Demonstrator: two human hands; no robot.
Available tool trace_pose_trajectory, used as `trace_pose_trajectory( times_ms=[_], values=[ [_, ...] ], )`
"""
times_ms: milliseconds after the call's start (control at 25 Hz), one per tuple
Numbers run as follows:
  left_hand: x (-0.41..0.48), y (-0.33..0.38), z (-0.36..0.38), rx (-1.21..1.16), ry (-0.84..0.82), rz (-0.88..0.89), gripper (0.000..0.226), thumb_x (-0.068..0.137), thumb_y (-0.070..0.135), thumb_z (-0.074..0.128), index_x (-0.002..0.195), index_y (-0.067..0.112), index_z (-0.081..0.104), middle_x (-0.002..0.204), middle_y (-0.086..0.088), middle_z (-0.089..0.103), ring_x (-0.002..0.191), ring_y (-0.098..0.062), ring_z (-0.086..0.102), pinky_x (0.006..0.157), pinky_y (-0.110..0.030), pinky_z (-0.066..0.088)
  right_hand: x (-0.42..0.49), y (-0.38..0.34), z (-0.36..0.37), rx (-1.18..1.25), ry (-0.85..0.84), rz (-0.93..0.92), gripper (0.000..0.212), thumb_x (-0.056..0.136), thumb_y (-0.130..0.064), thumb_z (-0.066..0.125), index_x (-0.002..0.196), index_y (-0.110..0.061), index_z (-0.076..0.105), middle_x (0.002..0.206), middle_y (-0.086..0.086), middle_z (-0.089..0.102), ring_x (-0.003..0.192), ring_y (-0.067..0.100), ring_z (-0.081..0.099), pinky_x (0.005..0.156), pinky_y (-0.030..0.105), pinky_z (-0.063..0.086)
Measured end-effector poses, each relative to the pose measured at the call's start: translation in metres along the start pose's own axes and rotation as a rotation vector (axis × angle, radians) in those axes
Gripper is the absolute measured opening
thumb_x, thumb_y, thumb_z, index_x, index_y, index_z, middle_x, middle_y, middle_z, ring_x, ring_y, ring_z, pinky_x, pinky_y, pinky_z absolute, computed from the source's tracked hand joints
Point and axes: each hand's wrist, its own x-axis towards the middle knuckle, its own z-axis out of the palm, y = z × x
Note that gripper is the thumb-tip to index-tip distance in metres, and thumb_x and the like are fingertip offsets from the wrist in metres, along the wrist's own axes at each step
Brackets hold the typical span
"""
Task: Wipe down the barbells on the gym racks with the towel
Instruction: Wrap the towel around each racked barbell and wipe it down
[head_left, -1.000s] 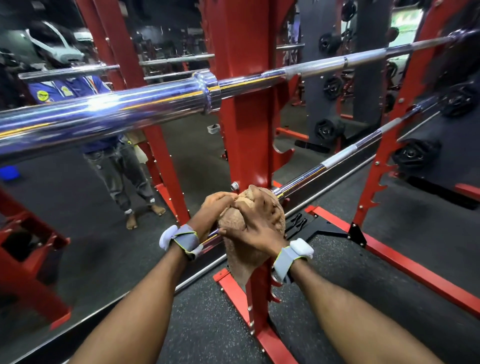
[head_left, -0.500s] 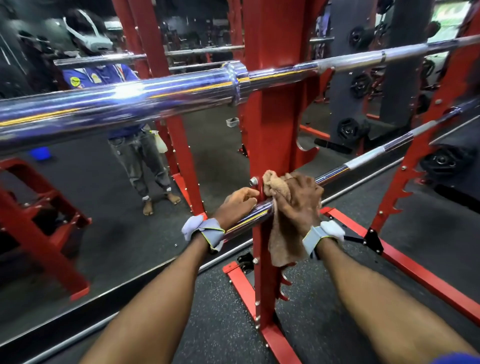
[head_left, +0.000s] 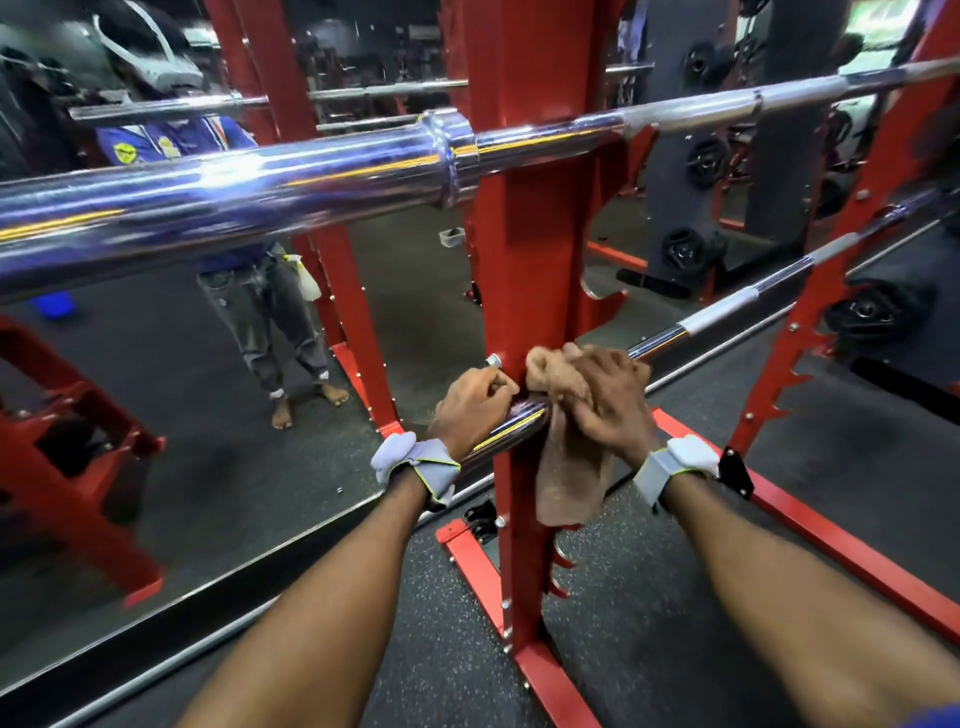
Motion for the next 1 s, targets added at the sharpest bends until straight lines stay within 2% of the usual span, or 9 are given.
trace_pose_trajectory(
  times_ms=[120, 240, 360, 440, 600, 760, 800, 920, 1000],
  values=[
    [0.004, 0.0, 0.0, 0.034, -0.022, 0.023, 0.024, 0.072, 0.039, 0.041, 0.079, 0.03, 0.062, 0.095, 0.0, 0.062, 0.1, -0.022, 0.059, 0.091, -0.035, 0.047, 0.007, -0.019, 0.006, -0.057, -0.022, 0.084, 0.054, 0.083, -0.057, 0.048, 0.125, -0.025, 0.06, 0.126, 0.0, 0.057, 0.111, 0.027, 0.048, 0.085, 0.035, 0.025],
    [0.002, 0.0, 0.001, 0.064, -0.051, -0.005, 0.024, 0.071, 0.042, 0.039, 0.08, 0.027, 0.056, 0.098, 0.002, 0.065, 0.1, -0.022, 0.059, 0.092, -0.041, 0.048, 0.004, -0.012, 0.002, -0.028, -0.094, -0.043, 0.054, 0.081, -0.057, 0.049, 0.128, -0.029, 0.055, 0.127, -0.001, 0.056, 0.113, 0.028, 0.049, 0.085, 0.04, 0.026],
    [-0.001, 0.002, 0.006, 0.075, -0.005, -0.02, 0.031, 0.075, 0.045, 0.042, 0.087, 0.025, 0.061, 0.093, 0.008, 0.067, 0.096, -0.019, 0.062, 0.088, -0.04, 0.05, 0.01, 0.008, -0.007, 0.025, 0.004, 0.154, 0.056, 0.079, -0.055, 0.049, 0.123, -0.022, 0.061, 0.119, 0.002, 0.061, 0.107, 0.032, 0.056, 0.084, 0.046, 0.035],
    [-0.001, 0.001, 0.007, 0.092, 0.016, 0.025, 0.026, 0.081, 0.04, 0.044, 0.091, 0.022, 0.06, 0.095, 0.002, 0.068, 0.097, -0.024, 0.062, 0.085, -0.04, 0.051, 0.001, -0.03, 0.006, -0.026, 0.062, 0.234, 0.056, 0.077, -0.053, 0.052, 0.124, -0.022, 0.06, 0.122, 0.003, 0.058, 0.109, 0.031, 0.051, 0.086, 0.045, 0.036],
    [-0.001, -0.003, 0.003, 0.038, -0.003, 0.022, 0.019, 0.087, 0.031, 0.048, 0.091, 0.018, 0.062, 0.096, -0.002, 0.069, 0.096, -0.024, 0.062, 0.084, -0.038, 0.051, -0.022, -0.046, 0.014, 0.078, 0.074, 0.121, 0.06, 0.072, -0.043, 0.056, 0.128, -0.022, 0.057, 0.127, 0.003, 0.053, 0.112, 0.031, 0.05, 0.091, 0.045, 0.036],
    [-0.002, -0.002, 0.009, 0.087, 0.045, 0.022, 0.018, 0.087, 0.032, 0.048, 0.085, 0.018, 0.06, 0.088, 0.003, 0.066, 0.089, -0.022, 0.062, 0.081, -0.04, 0.052, -0.016, -0.04, 0.017, 0.261, 0.29, 0.665, 0.058, 0.078, -0.046, 0.061, 0.129, -0.018, 0.059, 0.133, 0.01, 0.053, 0.119, 0.036, 0.047, 0.101, 0.047, 0.037],
    [-0.002, -0.002, 0.009, 0.092, 0.042, 0.022, 0.019, 0.087, 0.033, 0.048, 0.087, 0.018, 0.06, 0.09, 0.002, 0.067, 0.09, -0.022, 0.061, 0.082, -0.04, 0.052, -0.018, -0.058, 0.023, 0.268, 0.304, 0.659, 0.055, 0.078, -0.042, 0.066, 0.127, -0.017, 0.061, 0.135, 0.011, 0.052, 0.121, 0.035, 0.046, 0.103, 0.044, 0.036],
    [0.0, -0.007, 0.007, 0.06, -0.001, 0.036, 0.018, 0.085, 0.033, 0.049, 0.087, 0.018, 0.057, 0.094, -0.003, 0.067, 0.094, -0.027, 0.06, 0.083, -0.04, 0.05, -0.039, -0.078, 0.033, 0.319, 0.226, 0.378, 0.045, 0.073, -0.029, 0.073, 0.116, -0.019, 0.066, 0.132, 0.005, 0.052, 0.117, 0.027, 0.047, 0.103, 0.038, 0.038],
    [0.0, -0.007, 0.009, 0.06, 0.025, 0.037, 0.015, 0.087, 0.031, 0.05, 0.082, 0.018, 0.056, 0.088, 0.0, 0.065, 0.091, -0.026, 0.06, 0.081, -0.039, 0.05, -0.039, -0.056, 0.027, 0.343, 0.305, 0.405, 0.039, 0.069, -0.03, 0.074, 0.107, -0.019, 0.071, 0.121, 0.003, 0.057, 0.108, 0.027, 0.051, 0.095, 0.046, 0.045]
  ],
)
